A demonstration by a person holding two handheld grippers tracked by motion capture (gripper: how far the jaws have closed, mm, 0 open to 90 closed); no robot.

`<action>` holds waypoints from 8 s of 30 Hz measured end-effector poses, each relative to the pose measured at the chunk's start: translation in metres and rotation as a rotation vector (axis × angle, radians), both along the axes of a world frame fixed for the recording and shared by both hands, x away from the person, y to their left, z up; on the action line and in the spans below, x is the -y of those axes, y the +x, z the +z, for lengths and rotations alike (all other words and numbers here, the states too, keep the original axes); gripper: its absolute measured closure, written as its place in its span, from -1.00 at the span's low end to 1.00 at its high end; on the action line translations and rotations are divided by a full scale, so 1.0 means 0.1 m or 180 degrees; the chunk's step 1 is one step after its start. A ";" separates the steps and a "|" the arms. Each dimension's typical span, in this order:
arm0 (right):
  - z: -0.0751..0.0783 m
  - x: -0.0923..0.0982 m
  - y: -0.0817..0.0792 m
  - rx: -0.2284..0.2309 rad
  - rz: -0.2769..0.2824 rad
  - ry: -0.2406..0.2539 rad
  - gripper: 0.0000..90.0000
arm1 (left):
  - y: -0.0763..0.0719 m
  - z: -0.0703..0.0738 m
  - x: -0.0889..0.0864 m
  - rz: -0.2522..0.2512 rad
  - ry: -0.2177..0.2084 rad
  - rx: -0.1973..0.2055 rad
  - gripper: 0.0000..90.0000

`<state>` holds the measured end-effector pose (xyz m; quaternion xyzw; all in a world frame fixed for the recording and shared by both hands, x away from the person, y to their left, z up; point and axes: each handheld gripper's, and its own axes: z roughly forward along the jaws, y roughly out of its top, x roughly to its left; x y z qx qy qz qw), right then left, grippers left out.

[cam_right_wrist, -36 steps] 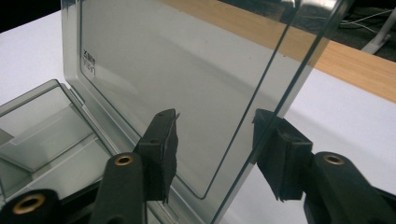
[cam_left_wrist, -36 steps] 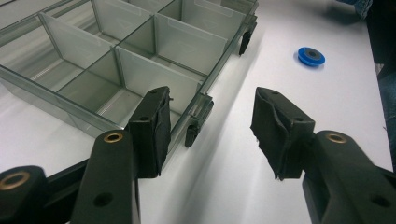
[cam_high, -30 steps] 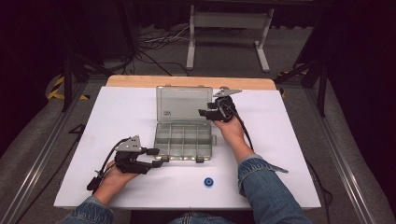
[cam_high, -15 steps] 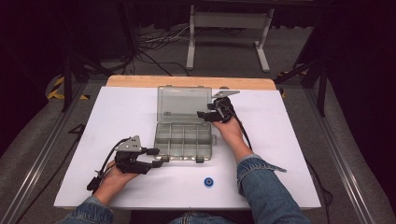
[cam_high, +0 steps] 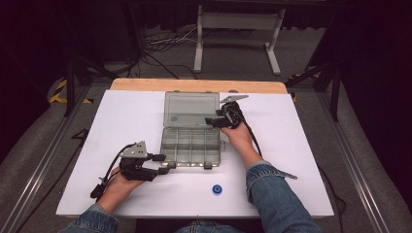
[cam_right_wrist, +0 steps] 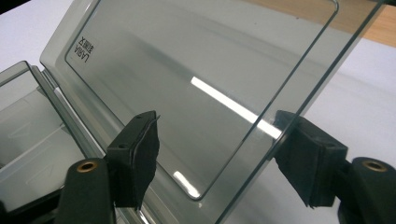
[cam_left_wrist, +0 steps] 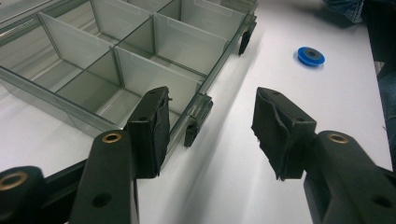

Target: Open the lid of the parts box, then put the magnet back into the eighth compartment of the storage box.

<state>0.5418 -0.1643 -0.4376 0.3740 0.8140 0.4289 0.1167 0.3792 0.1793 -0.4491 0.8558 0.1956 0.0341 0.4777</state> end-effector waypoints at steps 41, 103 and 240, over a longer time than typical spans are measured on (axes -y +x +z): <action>0.52 0.29 -0.51 0.0201 0.0178 0.0033 -0.59 | -0.04 0.17 -0.18 0.0267 -0.0276 0.0144 -0.24; 0.70 -0.13 -1.71 -0.0170 0.1595 -0.1217 -0.85 | -0.08 0.20 -0.35 0.0544 -0.0339 0.0211 -0.47; 0.78 -0.23 -1.35 -0.0274 0.1551 -0.1373 0.39 | -0.08 0.19 -0.35 0.0541 -0.0313 0.0207 -0.47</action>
